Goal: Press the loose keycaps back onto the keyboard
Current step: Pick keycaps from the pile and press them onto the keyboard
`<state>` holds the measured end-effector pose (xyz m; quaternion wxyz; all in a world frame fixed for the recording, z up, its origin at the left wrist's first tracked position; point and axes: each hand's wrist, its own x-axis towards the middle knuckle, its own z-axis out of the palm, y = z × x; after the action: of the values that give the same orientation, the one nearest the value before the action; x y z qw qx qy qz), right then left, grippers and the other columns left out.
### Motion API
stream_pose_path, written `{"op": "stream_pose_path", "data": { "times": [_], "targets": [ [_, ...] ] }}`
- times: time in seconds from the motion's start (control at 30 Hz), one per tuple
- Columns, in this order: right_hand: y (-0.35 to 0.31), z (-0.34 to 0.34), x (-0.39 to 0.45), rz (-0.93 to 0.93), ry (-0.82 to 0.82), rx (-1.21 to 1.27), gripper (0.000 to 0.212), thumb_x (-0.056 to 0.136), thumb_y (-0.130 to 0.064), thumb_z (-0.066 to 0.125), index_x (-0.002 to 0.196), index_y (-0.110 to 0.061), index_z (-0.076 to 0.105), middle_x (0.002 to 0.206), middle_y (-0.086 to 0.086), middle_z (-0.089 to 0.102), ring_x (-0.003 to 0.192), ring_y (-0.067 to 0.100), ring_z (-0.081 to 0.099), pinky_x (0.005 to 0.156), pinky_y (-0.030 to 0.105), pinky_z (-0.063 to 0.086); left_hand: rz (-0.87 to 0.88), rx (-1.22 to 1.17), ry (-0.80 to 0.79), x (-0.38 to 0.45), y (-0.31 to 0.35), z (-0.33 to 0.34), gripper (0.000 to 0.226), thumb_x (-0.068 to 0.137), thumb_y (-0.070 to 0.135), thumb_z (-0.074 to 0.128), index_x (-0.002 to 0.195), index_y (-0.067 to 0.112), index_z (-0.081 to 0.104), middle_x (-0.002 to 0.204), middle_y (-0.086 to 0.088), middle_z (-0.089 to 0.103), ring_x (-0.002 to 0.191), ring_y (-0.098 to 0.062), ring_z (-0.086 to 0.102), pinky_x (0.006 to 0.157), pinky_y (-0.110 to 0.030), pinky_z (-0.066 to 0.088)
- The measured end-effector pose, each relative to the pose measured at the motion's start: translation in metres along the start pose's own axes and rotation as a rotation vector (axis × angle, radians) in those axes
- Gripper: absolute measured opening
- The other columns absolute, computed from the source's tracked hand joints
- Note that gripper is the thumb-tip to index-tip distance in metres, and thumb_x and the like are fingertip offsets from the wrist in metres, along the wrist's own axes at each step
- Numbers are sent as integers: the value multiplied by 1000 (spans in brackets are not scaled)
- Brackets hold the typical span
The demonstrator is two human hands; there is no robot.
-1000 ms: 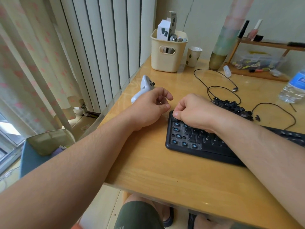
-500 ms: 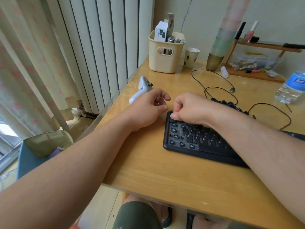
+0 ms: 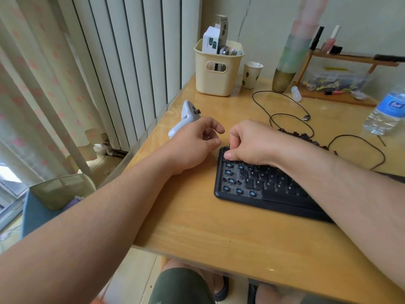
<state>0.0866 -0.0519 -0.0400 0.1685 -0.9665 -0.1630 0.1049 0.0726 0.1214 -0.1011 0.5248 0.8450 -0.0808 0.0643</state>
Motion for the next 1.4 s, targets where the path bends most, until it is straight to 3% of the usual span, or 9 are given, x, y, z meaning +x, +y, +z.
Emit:
{"op": "stream_pose_path", "data": {
  "times": [0.27, 0.4, 0.53, 0.77, 0.87, 1.03, 1.13, 1.23, 1.4],
  "targets": [
    [-4, -10, 17, 140, -172, 69, 37, 89, -31, 80, 71, -28, 48, 80, -5, 49, 84, 23, 49, 60, 29, 36, 6, 17, -9, -1, 0, 0, 18, 100, 13, 64, 112, 26, 65, 89, 11, 61, 69, 5, 51, 67, -8, 45],
    [-5, -13, 17, 117, -198, -18, 30, 90, -33, 79, 72, -22, 57, 83, 0, 60, 74, 22, 52, 66, 31, 43, 2, 1, -6, -1, -2, -2, 18, 100, 14, 64, 111, 27, 65, 88, 12, 61, 70, 4, 52, 70, -13, 47],
    [-14, -6, 17, 73, -127, -97, 43, 92, -26, 76, 67, -26, 42, 76, -5, 47, 73, 17, 46, 59, 29, 33, 9, 42, -15, 0, -2, 1, 17, 98, 16, 65, 110, 29, 62, 87, 13, 63, 71, 0, 54, 72, -25, 51],
    [1, -10, 11, 11, -175, -19, 26, 90, -31, 79, 75, -21, 60, 80, -1, 62, 80, 20, 56, 64, 32, 40, 8, 35, 9, -1, -1, 0, 20, 98, 16, 67, 114, 28, 61, 91, 12, 64, 70, 4, 53, 69, -15, 48],
    [15, -7, 7, -68, -130, -5, 26, 86, -32, 83, 75, -20, 64, 77, -3, 64, 76, 17, 58, 65, 33, 41, 13, 57, 6, -1, 0, -1, 21, 97, 18, 68, 113, 29, 62, 92, 13, 65, 72, 4, 54, 73, -17, 48],
    [41, -12, 2, -148, -91, 416, 21, 90, -18, 78, 78, -18, 62, 69, -3, 61, 67, 14, 52, 70, 34, 45, -6, 58, -70, -2, 0, 0, 19, 95, 29, 73, 112, 33, 64, 95, 11, 66, 77, 3, 58, 76, -22, 49],
    [52, -6, -13, -193, 14, 303, 8, 94, -24, 74, 93, -30, 68, 85, -5, 69, 75, 12, 60, 76, 34, 52, 3, 118, -103, -3, 2, -1, 29, 89, 37, 80, 113, 35, 62, 100, 9, 67, 82, 0, 61, 83, -23, 54],
    [55, 4, -27, -211, 98, 145, 13, 98, -28, 68, 103, -40, 70, 89, -11, 66, 77, 6, 59, 70, 24, 46, -2, 131, -105, 0, 1, 0, 28, 90, 31, 80, 112, 35, 63, 98, 9, 68, 79, -2, 62, 84, -28, 57],
    [60, 12, -28, -193, 189, 236, 21, 102, -25, 62, 109, -43, 72, 93, -15, 68, 81, 4, 62, 72, 22, 49, -69, -19, -60, 4, 1, 3, 28, 88, 25, 82, 109, 29, 64, 86, 9, 68, 74, -5, 61, 79, -29, 52]
  ]
}}
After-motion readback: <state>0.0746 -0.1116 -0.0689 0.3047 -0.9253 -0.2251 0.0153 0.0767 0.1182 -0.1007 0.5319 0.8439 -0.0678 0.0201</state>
